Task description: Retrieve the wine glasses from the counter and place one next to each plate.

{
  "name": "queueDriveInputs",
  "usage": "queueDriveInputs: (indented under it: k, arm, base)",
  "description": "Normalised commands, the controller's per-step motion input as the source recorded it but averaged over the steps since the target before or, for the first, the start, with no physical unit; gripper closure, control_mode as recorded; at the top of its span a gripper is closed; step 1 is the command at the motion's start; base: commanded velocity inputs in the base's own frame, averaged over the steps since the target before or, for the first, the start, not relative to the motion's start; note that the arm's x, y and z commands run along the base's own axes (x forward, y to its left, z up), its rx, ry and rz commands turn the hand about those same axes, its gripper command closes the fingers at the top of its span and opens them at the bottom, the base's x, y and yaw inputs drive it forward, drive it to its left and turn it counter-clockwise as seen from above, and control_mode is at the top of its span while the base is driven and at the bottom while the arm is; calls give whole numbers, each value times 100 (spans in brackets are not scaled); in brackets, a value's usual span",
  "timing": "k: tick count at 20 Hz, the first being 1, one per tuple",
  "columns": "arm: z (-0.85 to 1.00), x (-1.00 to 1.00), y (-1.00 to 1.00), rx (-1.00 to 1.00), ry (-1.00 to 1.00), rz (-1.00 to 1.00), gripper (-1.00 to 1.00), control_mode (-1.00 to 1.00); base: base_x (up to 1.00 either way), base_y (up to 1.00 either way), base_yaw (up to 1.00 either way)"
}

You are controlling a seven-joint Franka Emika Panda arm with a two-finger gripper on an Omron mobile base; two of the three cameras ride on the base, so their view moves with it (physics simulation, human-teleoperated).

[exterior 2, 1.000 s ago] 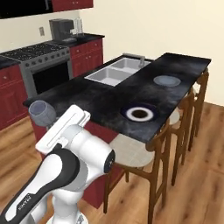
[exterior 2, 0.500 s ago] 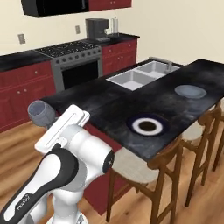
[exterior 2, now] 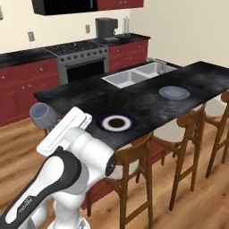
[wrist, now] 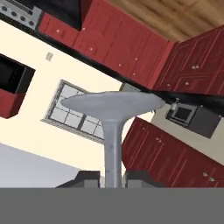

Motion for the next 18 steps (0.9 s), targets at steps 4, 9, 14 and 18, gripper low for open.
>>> queueDriveInputs:
  k: [4, 9, 14, 18]
  arm:
    - [0, 0, 0, 0, 0, 0, 100, 100]
    - [0, 0, 0, 0, 0, 0, 100, 100]
    - [0, 0, 0, 0, 0, 0, 100, 100]
    - [0, 0, 0, 0, 0, 0, 100, 100]
  base:
    - [-90, -100, 41]
    - [-89, -75, 73]
    - [-78, -52, 84]
    - [-81, -88, 67]
